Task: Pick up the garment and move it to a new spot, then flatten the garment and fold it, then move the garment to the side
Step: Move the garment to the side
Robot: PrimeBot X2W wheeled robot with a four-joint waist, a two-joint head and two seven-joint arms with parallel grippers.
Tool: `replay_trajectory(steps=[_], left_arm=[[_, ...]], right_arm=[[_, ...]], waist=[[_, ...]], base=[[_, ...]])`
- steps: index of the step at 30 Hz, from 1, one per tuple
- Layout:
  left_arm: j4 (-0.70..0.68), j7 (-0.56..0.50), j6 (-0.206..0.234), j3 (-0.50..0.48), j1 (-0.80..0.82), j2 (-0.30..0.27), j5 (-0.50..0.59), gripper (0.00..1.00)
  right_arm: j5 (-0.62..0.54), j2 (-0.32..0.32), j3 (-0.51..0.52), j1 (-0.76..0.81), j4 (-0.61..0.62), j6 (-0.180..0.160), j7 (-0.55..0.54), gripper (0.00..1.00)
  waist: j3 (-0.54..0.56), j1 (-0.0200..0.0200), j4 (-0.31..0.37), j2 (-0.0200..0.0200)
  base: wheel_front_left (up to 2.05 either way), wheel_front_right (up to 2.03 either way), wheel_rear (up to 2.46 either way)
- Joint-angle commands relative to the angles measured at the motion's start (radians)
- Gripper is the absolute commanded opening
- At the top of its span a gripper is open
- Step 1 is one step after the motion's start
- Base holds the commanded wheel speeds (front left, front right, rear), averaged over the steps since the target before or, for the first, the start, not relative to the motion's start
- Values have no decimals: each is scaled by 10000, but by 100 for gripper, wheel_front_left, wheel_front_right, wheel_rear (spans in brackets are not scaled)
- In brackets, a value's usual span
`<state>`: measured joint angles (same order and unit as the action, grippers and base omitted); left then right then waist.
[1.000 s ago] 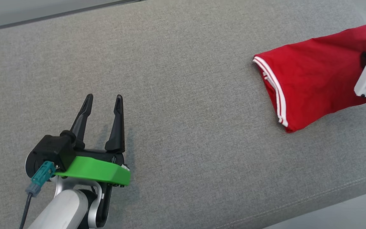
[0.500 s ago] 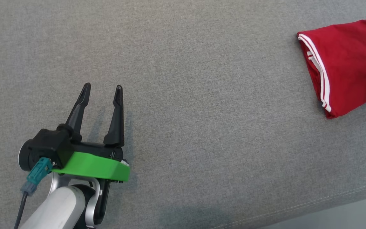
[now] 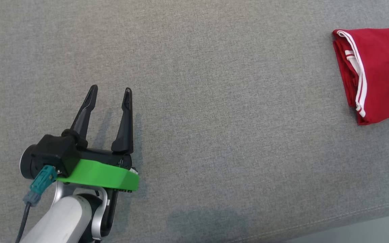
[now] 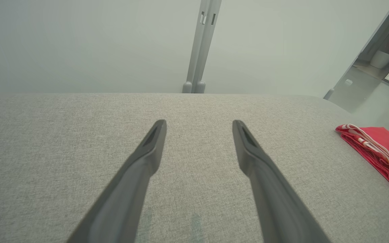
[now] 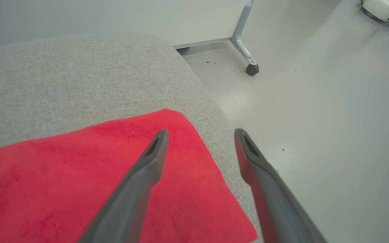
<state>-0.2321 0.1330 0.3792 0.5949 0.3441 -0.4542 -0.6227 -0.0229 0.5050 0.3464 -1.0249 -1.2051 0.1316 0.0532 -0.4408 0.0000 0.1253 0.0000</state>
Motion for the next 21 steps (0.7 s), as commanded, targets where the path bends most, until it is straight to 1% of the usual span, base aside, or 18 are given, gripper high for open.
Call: replay_trajectory(steps=[1,7,10,14,18,21], left_arm=[[21,19,39,13,148,7,18,100],[168,112,-2,32,92,76,-81,100],[264,159,-7,25,6,99,-111,100],[390,265,-40,40,-107,187,-225,100],[646,419,-78,-9,-282,306,-396,100],[802,526,-120,-45,-364,390,-488,100]], right_arm=[[-278,-54,118,-136,61,-18,179,100],[-853,-505,336,-322,196,-18,516,100],[-759,-769,397,-462,215,-18,713,100],[-710,-1085,84,-568,280,-18,1061,100],[-325,-1457,-337,-686,407,-16,1443,100],[-133,-1618,-667,-601,479,-18,1569,100]], waist=[[36,0,18,0],[258,0,87,0],[471,0,115,0],[906,0,99,0],[1418,0,50,0],[1683,0,2,0]], base=[[0,0,0],[0,0,0],[0,0,0],[0,0,0],[0,0,0],[0,0,0]])
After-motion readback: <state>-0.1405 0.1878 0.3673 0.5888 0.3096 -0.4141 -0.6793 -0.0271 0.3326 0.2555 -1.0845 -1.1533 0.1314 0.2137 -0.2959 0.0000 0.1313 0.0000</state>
